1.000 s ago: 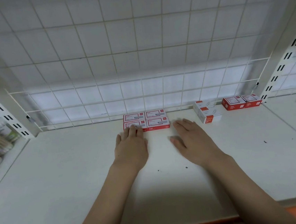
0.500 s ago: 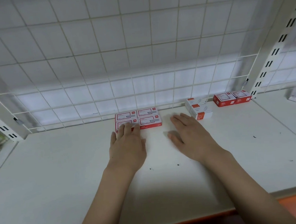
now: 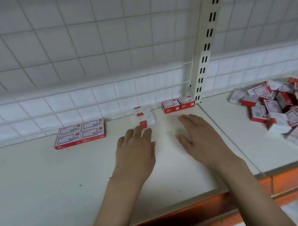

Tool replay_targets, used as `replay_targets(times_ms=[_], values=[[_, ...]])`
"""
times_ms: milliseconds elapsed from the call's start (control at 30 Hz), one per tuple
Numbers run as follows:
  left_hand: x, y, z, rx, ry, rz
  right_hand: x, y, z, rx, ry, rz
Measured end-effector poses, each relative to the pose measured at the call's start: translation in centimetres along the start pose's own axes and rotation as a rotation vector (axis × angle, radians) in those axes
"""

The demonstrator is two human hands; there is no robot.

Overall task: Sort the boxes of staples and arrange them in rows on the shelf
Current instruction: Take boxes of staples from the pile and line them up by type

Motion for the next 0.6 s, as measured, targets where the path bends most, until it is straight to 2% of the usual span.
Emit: replay_targets(times_ms=[333,600], values=[[-4.0,-3.0,-15.9,-0.015,-0.067,0.017,2.9,6.7,-14.5,-0.009,-0.057,-0.007],[-6.3,-4.2,-23.2,-0.044,-0.103,0.002,4.7,9.6,-21.4,0.012,-0.041,-0.066]])
Point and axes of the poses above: each hand's wrist, its own x-axis away from the middle knuckle, its own y-axis out of the back of the hand, z = x × y, the point moved 2 cm from there along -x, towards the middle knuckle, and after that the axes turned 2 degrees about -y, right-handed, at the moved point
